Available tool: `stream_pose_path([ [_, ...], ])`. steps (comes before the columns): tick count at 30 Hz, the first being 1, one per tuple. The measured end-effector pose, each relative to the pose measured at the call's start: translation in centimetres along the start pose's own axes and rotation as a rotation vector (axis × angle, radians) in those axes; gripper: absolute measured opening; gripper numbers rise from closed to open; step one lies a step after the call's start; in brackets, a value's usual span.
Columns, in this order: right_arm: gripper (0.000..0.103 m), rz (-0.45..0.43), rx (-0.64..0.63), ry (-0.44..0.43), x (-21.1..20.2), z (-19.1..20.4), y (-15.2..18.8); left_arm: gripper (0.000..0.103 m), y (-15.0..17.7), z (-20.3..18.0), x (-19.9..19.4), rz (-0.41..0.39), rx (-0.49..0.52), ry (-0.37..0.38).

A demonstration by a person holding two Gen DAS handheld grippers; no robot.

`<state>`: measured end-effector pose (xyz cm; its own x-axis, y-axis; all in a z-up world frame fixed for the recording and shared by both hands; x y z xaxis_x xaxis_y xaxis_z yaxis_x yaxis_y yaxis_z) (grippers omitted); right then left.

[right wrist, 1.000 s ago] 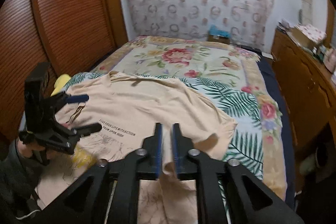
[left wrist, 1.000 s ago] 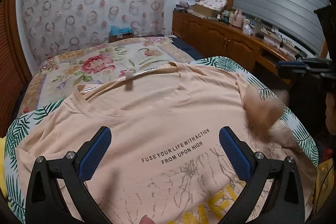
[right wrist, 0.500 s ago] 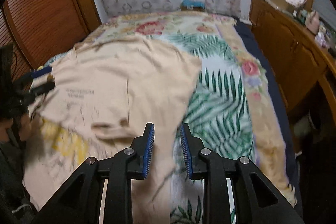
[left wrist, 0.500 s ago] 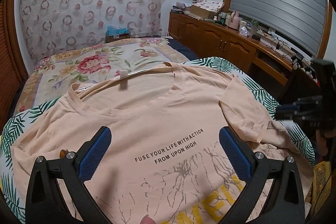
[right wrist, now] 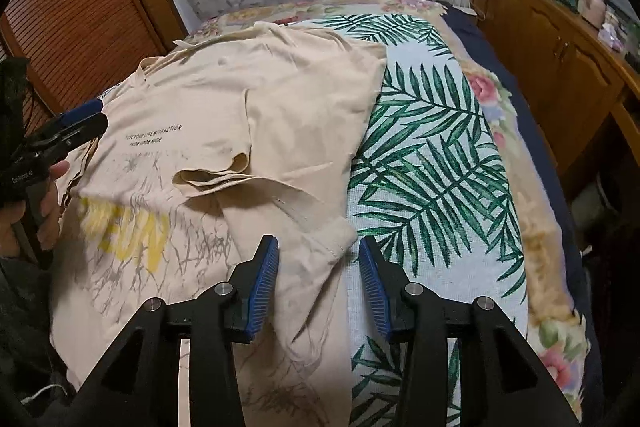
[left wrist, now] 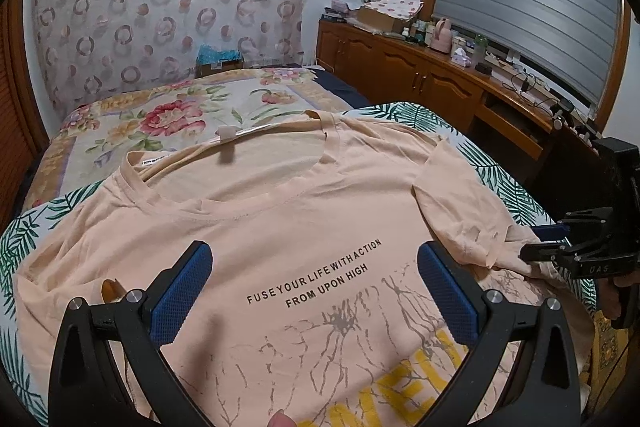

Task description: Fold small clothes

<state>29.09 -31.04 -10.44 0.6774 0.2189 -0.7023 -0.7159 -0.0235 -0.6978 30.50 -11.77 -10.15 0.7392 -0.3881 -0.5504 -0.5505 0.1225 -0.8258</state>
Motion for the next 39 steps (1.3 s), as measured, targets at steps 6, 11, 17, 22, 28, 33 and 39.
stream_pose_path([
  [6,0.008,-0.052,-0.090,-0.023,-1.6,2.2,-0.6,0.103,-0.1,0.2,-0.1,-0.003,-0.003,-0.002],
  [11,0.008,-0.066,-0.128,-0.064,-3.0,4.5,-0.4,0.103,-0.2,0.5,-0.1,-0.008,-0.002,-0.003],
  [17,0.016,-0.002,-0.167,-0.144,-2.6,7.3,1.1,0.103,-0.2,0.7,-0.2,-0.008,0.000,-0.006],
  [22,0.018,0.018,-0.207,-0.172,-2.6,8.4,1.3,0.103,-0.2,0.7,-0.1,-0.008,0.002,-0.007],
  [28,0.032,-0.024,-0.219,-0.117,-3.1,7.4,-0.7,0.103,-0.2,0.7,-0.2,-0.009,0.000,-0.008],
  [33,0.032,-0.034,-0.158,-0.093,-0.2,5.9,-3.1,0.103,-0.2,1.0,-0.1,-0.010,-0.001,-0.015],
  [39,0.032,0.042,-0.112,-0.166,4.5,7.6,-3.5,0.103,-0.2,2.3,-0.1,-0.014,-0.025,-0.032],
])
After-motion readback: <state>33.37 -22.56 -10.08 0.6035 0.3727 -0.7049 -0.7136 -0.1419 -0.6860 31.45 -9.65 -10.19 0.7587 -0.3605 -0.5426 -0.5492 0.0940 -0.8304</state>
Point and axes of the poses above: each gripper's, at about its wrist camera, not at the fingertips, and x roughly the way its jaws point, z to its left, y to its underside, the point moved 9 cm from there along x, roughly the way its jaws point, and after that the axes turned 7 degrees about -z, right-handed, at the moved point
